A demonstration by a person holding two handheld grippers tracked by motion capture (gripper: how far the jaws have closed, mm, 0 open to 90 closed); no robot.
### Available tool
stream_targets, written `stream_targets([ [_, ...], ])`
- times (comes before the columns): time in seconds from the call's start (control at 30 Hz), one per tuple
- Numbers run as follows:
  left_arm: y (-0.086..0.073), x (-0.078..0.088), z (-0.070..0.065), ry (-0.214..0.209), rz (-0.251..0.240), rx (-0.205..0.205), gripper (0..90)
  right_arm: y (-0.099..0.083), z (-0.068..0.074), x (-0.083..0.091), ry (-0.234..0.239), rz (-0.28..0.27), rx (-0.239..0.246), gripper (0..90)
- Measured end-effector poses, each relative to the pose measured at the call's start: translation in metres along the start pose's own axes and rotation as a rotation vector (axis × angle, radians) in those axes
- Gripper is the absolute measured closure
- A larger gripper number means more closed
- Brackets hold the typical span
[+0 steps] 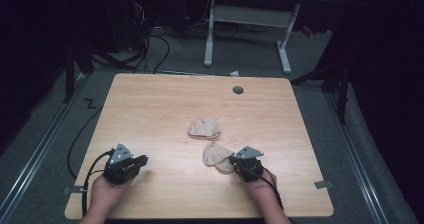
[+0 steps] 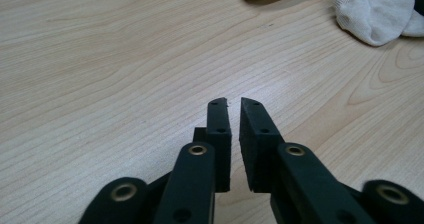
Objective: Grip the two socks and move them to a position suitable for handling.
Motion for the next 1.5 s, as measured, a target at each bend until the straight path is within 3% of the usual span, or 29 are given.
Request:
stream_targets([
  [0.27,-0.002,-0.004,0.001,0.015,0.013,-0.004,73.9,-0.001,0.022,0.002,0.071,-0.005,0.028,90.0],
  [0.5,-0.003,-0.005,-0.001,0.018,0.018,-0.014,73.1,0.004,0.060,-0.001,0.155,-0.006,0.099,90.0],
  [0.57,-0.003,-0.005,-0.001,0.018,0.020,-0.014,73.0,0.005,0.065,-0.002,0.166,-0.008,0.105,90.0],
  [0.6,-0.003,-0.005,-0.001,0.016,0.018,-0.008,72.8,0.008,0.073,-0.001,0.182,-0.014,0.131,90.0],
  [0.63,-0.003,-0.005,-0.001,0.015,0.018,-0.006,72.8,0.011,0.073,0.002,0.168,-0.035,0.142,90.0],
  [0.73,-0.003,-0.006,-0.002,0.013,0.017,-0.002,72.0,0.027,0.059,0.011,0.107,-0.129,0.088,90.0],
  [0.77,-0.003,-0.006,-0.002,0.013,0.017,-0.002,72.0,0.027,0.059,0.011,0.107,-0.129,0.088,90.0],
  [0.8,-0.003,-0.007,-0.003,0.009,0.019,-0.002,71.6,0.030,0.044,0.006,0.044,-0.115,0.070,90.0],
  [0.93,-0.002,-0.009,-0.008,0.002,0.023,-0.005,70.8,0.025,0.033,-0.007,0.026,-0.056,0.051,90.0],
  [1.13,0.000,-0.009,-0.024,-0.050,0.019,-0.002,67.9,0.017,0.047,-0.010,0.091,-0.024,0.062,90.0],
  [1.17,0.000,-0.011,-0.034,-0.076,0.022,-0.005,67.6,0.014,0.058,-0.008,0.119,-0.021,0.076,90.0],
  [1.27,0.000,-0.012,-0.050,-0.099,0.027,-0.039,67.3,0.012,0.069,-0.006,0.147,-0.018,0.105,90.0],
  [1.47,0.004,-0.020,-0.085,-0.173,0.036,-0.075,67.7,0.013,0.082,-0.007,0.186,-0.017,0.120,90.0],
  [1.5,0.004,-0.020,-0.085,-0.173,0.036,-0.075,67.9,0.013,0.082,-0.007,0.186,-0.017,0.120,90.0],
])
Point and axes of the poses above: each handheld gripper's, and its own axes: x roughly backward along the jaws, y roughly out of its top, z roughly to its left, the point moved 7 cm from there along -x, roughly forward along the jaws, and after that the axes turned 4 degrees about y, right-handed, at the moved point
